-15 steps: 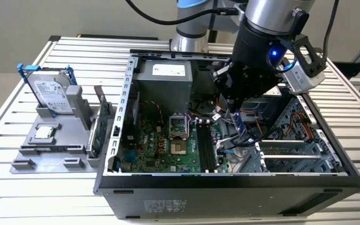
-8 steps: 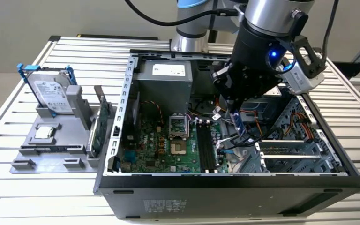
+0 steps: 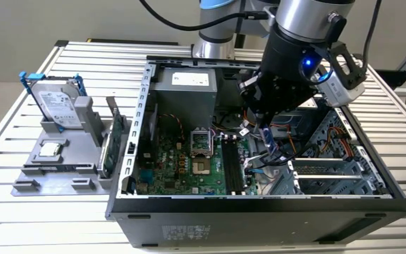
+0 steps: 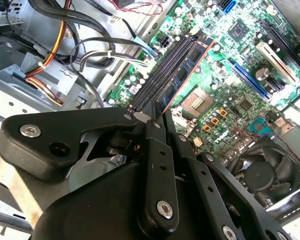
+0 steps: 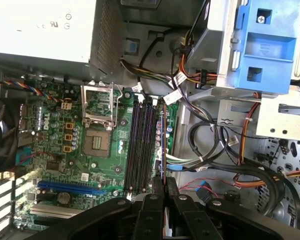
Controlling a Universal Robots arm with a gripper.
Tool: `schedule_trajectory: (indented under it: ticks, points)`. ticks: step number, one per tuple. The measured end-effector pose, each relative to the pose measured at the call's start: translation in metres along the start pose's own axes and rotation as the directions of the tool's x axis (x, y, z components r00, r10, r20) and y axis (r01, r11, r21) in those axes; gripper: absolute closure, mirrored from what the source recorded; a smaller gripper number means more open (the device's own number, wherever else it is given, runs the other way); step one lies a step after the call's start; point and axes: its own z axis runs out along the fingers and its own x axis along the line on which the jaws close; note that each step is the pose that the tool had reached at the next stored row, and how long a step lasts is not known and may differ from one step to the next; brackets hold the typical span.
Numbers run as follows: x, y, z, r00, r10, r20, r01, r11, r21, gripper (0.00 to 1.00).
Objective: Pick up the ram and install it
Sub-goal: 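Insert the ram into the slot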
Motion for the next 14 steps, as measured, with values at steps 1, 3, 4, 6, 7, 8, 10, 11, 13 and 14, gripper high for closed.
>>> schedule_trajectory:
  ticks: [1, 3, 4, 6, 7, 8, 10, 11, 13, 14]
  points:
    - [0.0000, 0.0000, 0.0002, 1.0000, 0.000, 0.0000, 0.000, 1.0000, 0.0000, 1.00]
    - [0.0000, 0.0000, 0.0006, 1.0000, 0.000, 0.0000, 0.000, 1.0000, -0.0001, 1.00]
    - [0.0000, 0.0000, 0.0009, 1.0000, 0.000, 0.0000, 0.000, 1.0000, 0.0000, 1.00]
    - [0.0000, 0.0000, 0.0013, 1.0000, 0.000, 0.0000, 0.000, 1.0000, -0.0001, 1.00]
    - [0.0000, 0.0000, 0.0015, 1.0000, 0.000, 0.0000, 0.000, 1.0000, -0.0001, 1.00]
    - [0.0000, 0.0000, 0.0017, 1.0000, 0.000, 0.0000, 0.000, 1.0000, -0.0001, 1.00]
    - [0.0000, 0.0000, 0.0021, 1.0000, 0.000, 0.0000, 0.000, 1.0000, 0.0000, 1.00]
    - [-0.0001, 0.0000, 0.0023, 1.0000, 0.000, 0.0000, 0.000, 1.0000, 0.0000, 1.00]
    - [-0.0001, 0.0000, 0.0026, 1.0000, 0.000, 0.0000, 0.000, 1.0000, -0.0001, 1.00]
    - [-0.0001, 0.0000, 0.0028, 1.0000, 0.000, 0.0000, 0.000, 1.0000, 0.0000, 1.00]
